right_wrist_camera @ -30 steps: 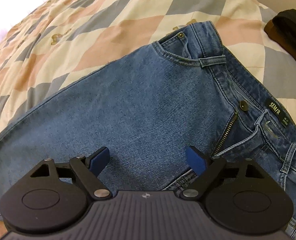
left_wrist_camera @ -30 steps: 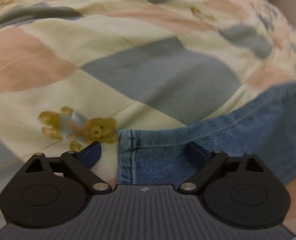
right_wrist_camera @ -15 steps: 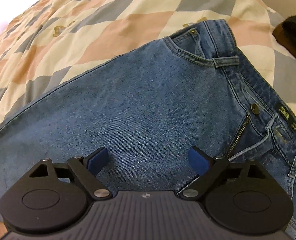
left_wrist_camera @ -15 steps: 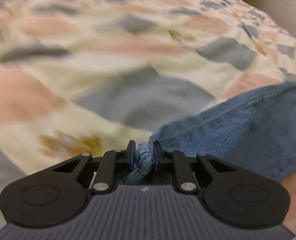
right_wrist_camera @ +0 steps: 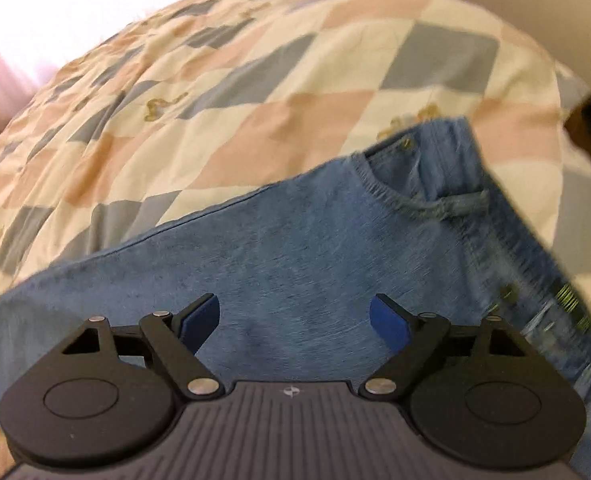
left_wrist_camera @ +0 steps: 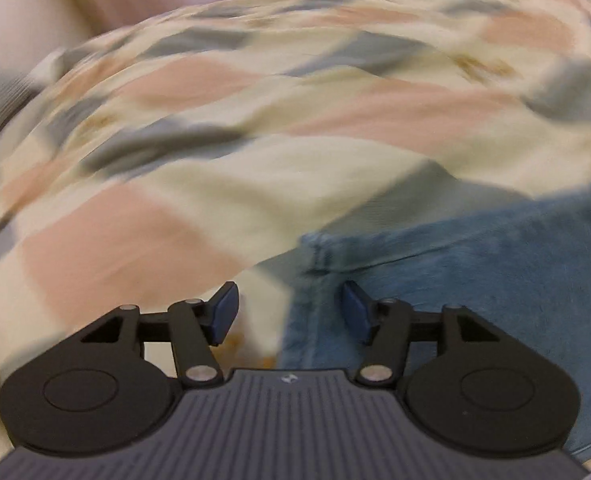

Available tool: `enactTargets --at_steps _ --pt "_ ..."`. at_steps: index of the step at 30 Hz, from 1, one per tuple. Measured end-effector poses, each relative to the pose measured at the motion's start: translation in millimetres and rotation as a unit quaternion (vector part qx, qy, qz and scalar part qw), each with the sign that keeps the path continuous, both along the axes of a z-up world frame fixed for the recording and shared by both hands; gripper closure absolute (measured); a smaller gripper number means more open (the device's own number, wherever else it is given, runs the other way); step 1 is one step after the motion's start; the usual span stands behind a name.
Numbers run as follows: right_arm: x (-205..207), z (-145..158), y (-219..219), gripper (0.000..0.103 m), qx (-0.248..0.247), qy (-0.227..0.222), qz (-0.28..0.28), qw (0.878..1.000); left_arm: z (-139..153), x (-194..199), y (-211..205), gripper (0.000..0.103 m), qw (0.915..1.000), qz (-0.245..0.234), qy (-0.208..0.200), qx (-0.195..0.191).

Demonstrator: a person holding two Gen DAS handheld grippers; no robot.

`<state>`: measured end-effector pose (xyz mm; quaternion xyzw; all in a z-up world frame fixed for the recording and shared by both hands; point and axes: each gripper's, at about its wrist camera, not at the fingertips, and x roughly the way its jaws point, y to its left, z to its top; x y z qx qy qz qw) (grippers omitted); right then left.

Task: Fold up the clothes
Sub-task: 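Grasp the leg hem with the left gripper and release it, then grasp the waistband of the jeans with the right gripper and pull it straight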

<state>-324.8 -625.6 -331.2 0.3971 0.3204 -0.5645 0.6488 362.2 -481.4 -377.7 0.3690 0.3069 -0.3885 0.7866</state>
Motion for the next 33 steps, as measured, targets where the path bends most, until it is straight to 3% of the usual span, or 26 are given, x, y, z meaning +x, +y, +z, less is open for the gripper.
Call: enactTargets --at_steps 1,3,6,11,13,16,18,20,21,24,26,27,29,30,33 --pt "-8.3 3.3 2.5 0.018 -0.006 0.009 0.004 1.0 8.3 1.4 9.5 0.057 0.9994 0.032 -0.016 -0.002" --pt "-27.5 8.1 10.7 0.018 -0.011 0.024 0.0 1.0 25.8 1.7 34.4 0.058 0.9958 0.087 -0.029 -0.002" --pt "-74.9 8.8 29.0 0.018 -0.007 0.025 -0.038 0.999 54.3 -15.0 87.6 0.059 0.9895 0.141 0.028 -0.012" --pt "-159.6 11.4 76.0 0.018 -0.005 0.032 -0.09 0.995 81.1 -144.0 178.6 0.056 0.9833 0.099 0.152 -0.007" --pt "-194.1 11.7 96.9 0.017 -0.003 0.023 -0.116 0.993 82.8 -208.4 210.2 0.055 0.9726 0.081 0.217 -0.014" --pt "-244.6 7.5 129.2 0.015 0.009 -0.01 -0.159 0.987 78.6 -302.7 250.6 0.052 0.9469 0.072 0.311 -0.037" --pt "-272.8 -3.3 145.5 0.015 0.027 -0.058 -0.187 0.98 70.1 -351.5 267.3 0.052 0.9265 0.074 0.366 -0.05" --pt "-296.7 -17.1 158.4 0.015 0.048 -0.117 -0.212 0.969 61.1 -390.1 272.4 0.052 0.9133 0.076 0.396 -0.055" --pt "-303.2 -23.6 161.3 0.015 0.05 -0.139 -0.22 0.964 57.4 -406.0 273.3 0.052 0.9092 0.073 0.406 -0.058" --pt "-314.1 -38.1 161.0 0.015 0.046 -0.187 -0.23 0.954 50.5 -431.9 267.5 0.052 0.9103 0.073 0.401 -0.07" --pt "-313.2 -40.9 154.0 0.037 0.051 -0.21 -0.218 0.952 43.4 -439.8 262.8 0.051 0.9063 0.083 0.408 -0.074" --pt "-311.9 -41.6 149.8 0.058 0.056 -0.221 -0.209 0.951 40.2 -444.0 260.6 0.051 0.909 0.088 0.401 -0.07" --pt "-308.7 -39.2 145.0 0.073 0.063 -0.207 -0.189 0.958 35.0 -454.0 257.2 0.051 0.9191 0.084 0.381 -0.057" --pt "-307.7 -36.5 144.5 0.089 0.064 -0.19 -0.18 0.963 34.3 -458.3 256.8 0.051 0.9229 0.081 0.373 -0.052" --pt "-314.9 -20.1 155.8 0.092 0.046 -0.182 -0.167 0.968 36.8 -469.7 259.7 0.05 0.9288 0.07 0.361 -0.043"
